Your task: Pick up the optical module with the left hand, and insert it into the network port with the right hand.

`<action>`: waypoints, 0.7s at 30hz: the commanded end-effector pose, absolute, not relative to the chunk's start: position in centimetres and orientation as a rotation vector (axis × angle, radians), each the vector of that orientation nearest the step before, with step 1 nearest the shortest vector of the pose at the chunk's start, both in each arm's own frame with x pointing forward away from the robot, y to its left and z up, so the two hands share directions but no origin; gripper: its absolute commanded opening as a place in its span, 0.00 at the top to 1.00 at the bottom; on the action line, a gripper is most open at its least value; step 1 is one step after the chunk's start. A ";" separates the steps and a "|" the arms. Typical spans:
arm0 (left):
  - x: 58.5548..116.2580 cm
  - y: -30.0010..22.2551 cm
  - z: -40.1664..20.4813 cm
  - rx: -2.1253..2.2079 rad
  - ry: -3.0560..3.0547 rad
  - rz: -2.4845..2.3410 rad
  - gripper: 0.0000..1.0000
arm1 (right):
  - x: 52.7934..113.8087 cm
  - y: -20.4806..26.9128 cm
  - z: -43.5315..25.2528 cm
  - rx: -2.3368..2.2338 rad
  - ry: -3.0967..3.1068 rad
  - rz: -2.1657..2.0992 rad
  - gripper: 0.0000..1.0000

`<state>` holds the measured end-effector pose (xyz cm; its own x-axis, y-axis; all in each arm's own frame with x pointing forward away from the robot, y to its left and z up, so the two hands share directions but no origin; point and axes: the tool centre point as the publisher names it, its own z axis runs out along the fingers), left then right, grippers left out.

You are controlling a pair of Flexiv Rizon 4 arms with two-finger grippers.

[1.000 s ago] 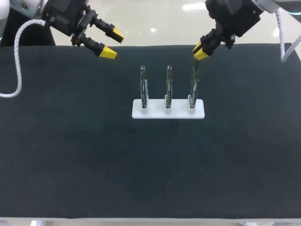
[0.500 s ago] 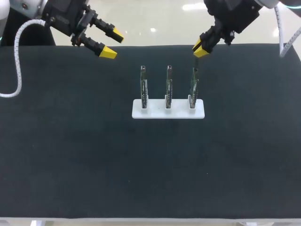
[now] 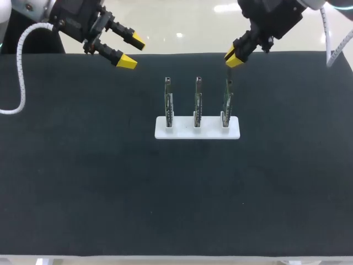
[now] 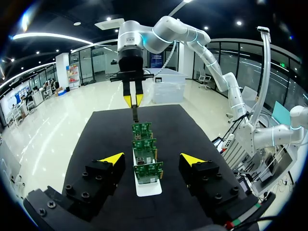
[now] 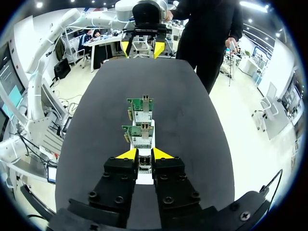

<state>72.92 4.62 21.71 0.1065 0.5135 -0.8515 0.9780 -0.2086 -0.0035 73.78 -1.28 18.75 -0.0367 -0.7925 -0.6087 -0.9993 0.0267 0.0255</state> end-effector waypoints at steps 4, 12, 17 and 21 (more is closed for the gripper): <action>73.0 4.6 21.7 1.798 1.458 -1.005 0.00 | 73.8 -1.2 18.4 -1.811 1.883 0.640 1.00; 73.0 4.6 21.7 1.798 1.458 -1.005 0.00 | 73.7 -1.1 18.5 -1.804 1.888 0.640 1.00; 73.0 4.6 21.7 1.798 1.458 -1.005 0.00 | 73.7 -1.2 19.2 -1.814 1.903 0.640 1.00; 73.0 4.6 21.7 1.798 1.458 -1.005 0.00 | 73.6 -1.2 19.3 -1.816 1.906 0.643 1.00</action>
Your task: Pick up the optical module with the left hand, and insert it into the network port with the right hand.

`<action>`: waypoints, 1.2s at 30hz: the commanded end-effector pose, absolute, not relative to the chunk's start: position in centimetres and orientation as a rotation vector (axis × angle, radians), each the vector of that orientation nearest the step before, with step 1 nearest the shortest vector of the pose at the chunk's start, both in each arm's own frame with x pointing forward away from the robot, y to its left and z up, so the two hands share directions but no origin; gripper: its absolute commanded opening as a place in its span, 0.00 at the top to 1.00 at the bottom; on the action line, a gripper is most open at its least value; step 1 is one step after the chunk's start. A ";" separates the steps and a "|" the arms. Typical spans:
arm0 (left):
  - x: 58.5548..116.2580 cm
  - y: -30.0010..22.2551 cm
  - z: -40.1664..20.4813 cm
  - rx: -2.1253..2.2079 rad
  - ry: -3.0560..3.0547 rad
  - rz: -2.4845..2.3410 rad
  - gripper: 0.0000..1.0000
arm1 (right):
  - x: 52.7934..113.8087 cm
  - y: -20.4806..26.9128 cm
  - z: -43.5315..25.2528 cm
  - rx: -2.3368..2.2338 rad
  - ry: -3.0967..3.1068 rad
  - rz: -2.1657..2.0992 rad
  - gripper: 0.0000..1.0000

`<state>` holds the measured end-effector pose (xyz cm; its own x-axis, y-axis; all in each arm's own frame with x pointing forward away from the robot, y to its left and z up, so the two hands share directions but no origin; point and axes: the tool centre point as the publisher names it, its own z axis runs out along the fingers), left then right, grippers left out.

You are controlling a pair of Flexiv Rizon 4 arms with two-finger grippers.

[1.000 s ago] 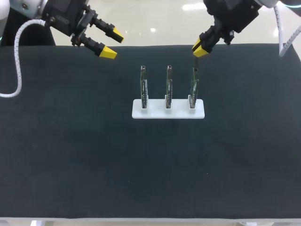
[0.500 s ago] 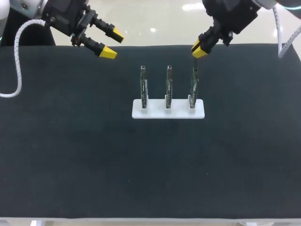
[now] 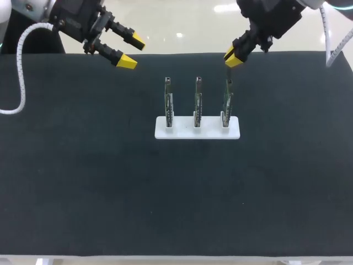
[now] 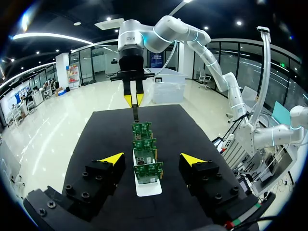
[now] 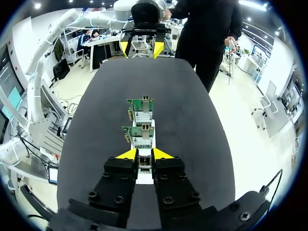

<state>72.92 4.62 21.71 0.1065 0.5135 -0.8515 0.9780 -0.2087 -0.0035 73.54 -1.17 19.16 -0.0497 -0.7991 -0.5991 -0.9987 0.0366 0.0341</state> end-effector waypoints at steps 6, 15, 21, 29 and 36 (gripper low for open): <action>73.0 4.6 21.7 1.798 1.458 -1.005 0.00 | 73.6 -1.3 19.0 -1.815 1.898 0.652 1.00; 73.0 4.6 21.7 1.798 1.458 -1.005 0.00 | 73.6 -1.3 18.6 -1.807 1.891 0.649 1.00; 73.0 4.6 21.7 1.798 1.458 -1.005 0.00 | 73.4 -1.3 18.5 -1.805 1.893 0.651 1.00; 73.0 4.6 21.7 1.798 1.458 -1.005 0.00 | 73.3 -1.2 18.2 -1.803 1.888 0.653 1.00; 73.0 4.6 21.7 1.798 1.458 -1.005 0.00 | 73.3 -1.4 18.6 -1.808 1.896 0.648 1.00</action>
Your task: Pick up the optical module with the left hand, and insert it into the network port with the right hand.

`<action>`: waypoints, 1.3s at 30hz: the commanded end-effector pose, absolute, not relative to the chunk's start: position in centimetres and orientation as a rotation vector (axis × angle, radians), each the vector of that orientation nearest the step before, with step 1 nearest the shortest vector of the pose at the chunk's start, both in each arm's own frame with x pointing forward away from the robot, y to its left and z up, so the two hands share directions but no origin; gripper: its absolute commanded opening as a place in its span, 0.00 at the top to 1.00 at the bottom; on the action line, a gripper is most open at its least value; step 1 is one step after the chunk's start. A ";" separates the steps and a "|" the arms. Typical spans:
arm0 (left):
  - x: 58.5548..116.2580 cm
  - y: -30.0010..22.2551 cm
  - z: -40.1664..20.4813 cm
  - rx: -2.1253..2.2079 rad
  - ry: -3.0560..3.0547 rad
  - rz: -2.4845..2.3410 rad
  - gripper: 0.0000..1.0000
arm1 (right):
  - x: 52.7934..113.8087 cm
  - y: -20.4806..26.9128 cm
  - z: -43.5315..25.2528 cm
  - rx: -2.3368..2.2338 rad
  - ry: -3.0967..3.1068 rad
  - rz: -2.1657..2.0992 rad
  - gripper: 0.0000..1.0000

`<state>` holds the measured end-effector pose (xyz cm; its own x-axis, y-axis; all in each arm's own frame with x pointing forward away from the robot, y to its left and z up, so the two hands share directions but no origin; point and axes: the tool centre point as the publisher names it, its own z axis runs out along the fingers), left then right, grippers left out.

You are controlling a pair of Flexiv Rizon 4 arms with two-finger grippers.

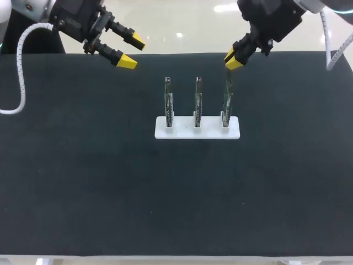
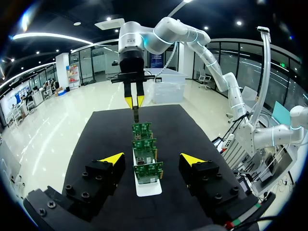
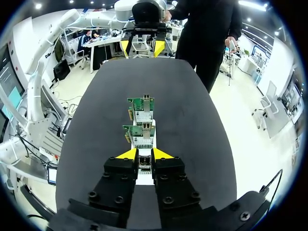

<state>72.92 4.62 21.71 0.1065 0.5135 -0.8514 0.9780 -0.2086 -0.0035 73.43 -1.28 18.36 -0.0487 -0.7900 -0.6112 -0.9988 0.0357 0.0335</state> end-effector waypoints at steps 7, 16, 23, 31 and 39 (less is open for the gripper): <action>73.0 4.6 21.7 1.798 1.458 -1.005 0.00 | 73.3 -1.5 18.8 -1.814 1.903 0.653 1.00; 73.0 4.6 21.7 1.798 1.458 -1.005 0.00 | 73.5 -1.7 18.4 -1.812 1.893 0.653 1.00; 73.0 4.6 21.7 1.798 1.458 -1.005 0.00 | 73.4 -1.4 17.9 -1.800 1.887 0.655 1.00; 73.0 4.6 21.7 1.798 1.458 -1.005 0.00 | 73.3 -1.4 18.0 -1.798 1.893 0.654 1.00; 73.0 4.6 21.7 1.798 1.458 -1.005 0.00 | 73.5 -1.5 17.8 -1.801 1.882 0.655 1.00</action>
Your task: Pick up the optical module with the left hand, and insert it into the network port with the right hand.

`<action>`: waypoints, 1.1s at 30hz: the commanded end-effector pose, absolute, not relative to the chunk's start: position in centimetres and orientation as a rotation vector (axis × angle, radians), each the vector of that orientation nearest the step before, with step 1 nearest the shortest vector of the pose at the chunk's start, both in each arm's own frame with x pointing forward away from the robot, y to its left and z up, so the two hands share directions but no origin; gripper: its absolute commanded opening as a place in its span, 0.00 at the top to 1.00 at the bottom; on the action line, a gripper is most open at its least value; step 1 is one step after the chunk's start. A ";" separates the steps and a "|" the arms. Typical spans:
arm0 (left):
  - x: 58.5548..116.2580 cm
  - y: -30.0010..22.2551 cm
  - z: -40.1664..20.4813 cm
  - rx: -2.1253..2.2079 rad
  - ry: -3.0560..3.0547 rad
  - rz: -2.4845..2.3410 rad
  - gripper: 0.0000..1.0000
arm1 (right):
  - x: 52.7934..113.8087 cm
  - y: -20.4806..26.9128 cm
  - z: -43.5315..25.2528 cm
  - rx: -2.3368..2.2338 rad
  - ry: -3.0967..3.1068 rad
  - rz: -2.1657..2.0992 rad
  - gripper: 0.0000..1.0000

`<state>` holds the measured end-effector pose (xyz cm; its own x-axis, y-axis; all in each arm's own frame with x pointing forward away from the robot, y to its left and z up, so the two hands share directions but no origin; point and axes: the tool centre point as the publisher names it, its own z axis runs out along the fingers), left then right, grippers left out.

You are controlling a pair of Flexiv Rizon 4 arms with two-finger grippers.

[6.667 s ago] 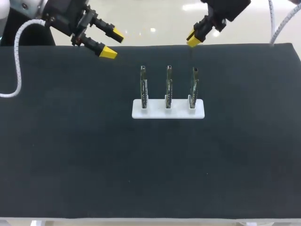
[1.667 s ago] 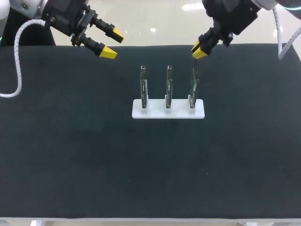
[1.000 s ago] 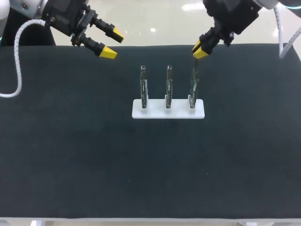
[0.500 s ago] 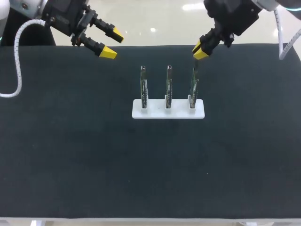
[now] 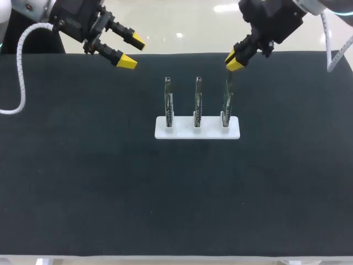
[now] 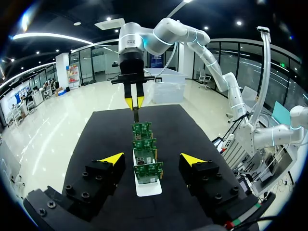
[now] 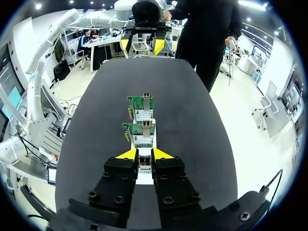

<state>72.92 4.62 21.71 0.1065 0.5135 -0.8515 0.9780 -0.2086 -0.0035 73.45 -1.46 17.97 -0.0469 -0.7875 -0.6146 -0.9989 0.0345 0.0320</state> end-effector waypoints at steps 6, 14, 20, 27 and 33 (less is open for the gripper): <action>73.0 4.6 21.7 1.798 1.458 -1.005 0.00 | 73.6 -1.4 17.7 -1.796 1.873 0.659 1.00; 73.0 4.6 21.7 1.798 1.458 -1.005 0.00 | 73.7 -1.0 17.8 -1.779 1.881 0.654 0.00; 73.0 4.6 21.7 1.798 1.458 -1.005 0.00 | 73.6 -1.0 17.9 -1.772 1.891 0.651 0.00; 73.0 4.6 21.7 1.798 1.458 -1.005 0.00 | 73.6 -1.2 18.7 -1.786 1.910 0.637 1.00; 73.0 4.6 21.7 1.798 1.458 -1.005 0.00 | 73.6 -1.5 19.2 -1.794 1.926 0.632 1.00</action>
